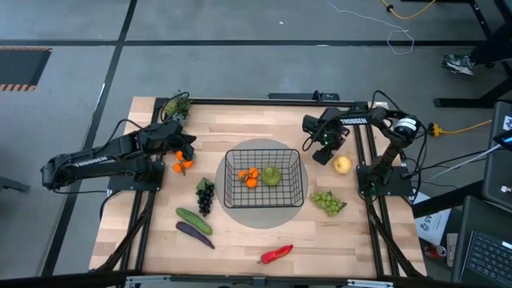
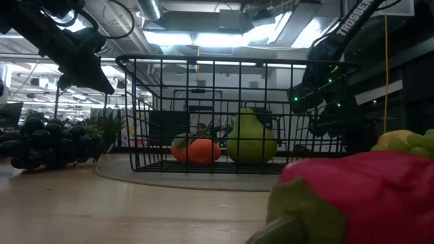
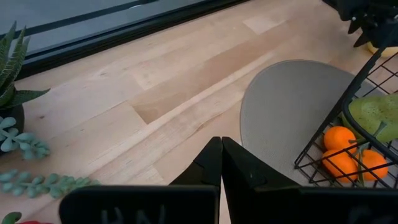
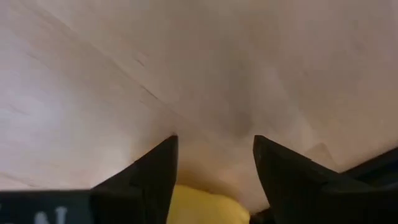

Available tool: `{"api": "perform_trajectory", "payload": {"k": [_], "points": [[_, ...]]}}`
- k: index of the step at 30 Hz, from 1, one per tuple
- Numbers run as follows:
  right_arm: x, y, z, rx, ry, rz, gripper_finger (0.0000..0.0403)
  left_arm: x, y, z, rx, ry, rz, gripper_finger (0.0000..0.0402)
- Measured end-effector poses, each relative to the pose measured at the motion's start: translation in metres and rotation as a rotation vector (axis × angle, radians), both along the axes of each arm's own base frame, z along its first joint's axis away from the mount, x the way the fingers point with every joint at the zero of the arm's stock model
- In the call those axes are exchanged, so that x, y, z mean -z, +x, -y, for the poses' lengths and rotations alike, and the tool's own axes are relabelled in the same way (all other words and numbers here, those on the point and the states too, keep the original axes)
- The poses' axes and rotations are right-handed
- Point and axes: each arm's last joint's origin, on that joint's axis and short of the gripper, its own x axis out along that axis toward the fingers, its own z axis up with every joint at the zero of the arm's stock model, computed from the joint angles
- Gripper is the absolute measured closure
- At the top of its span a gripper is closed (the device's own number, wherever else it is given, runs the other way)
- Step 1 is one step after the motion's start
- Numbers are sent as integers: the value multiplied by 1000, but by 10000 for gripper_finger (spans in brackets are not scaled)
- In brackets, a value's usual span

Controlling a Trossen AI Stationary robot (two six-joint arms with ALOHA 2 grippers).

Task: Build produce basket
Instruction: Put the yellow pear into the black wire basket

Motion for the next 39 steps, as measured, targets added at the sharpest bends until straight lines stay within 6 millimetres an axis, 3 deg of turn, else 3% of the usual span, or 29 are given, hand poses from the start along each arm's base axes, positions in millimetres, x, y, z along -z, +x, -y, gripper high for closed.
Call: {"api": "perform_trajectory", "payload": {"k": [10,16,21,27,34,39], "points": [[-10,15,10,-2,-58,86,191,0,0,0,-3,0,1,401],[-35,23,9,181,6,56,191,0,0,0,-3,0,1,401],[-51,38,-15,159,134,46,191,0,0,0,-2,2,-1,401],[-56,47,-54,63,201,-38,191,1,-1,0,-4,-1,-13,401],[-57,51,-80,48,96,-115,191,1,-1,0,-3,-1,-13,401],[-62,43,-85,78,-61,-259,191,1,-1,0,-2,0,-14,401]]}}
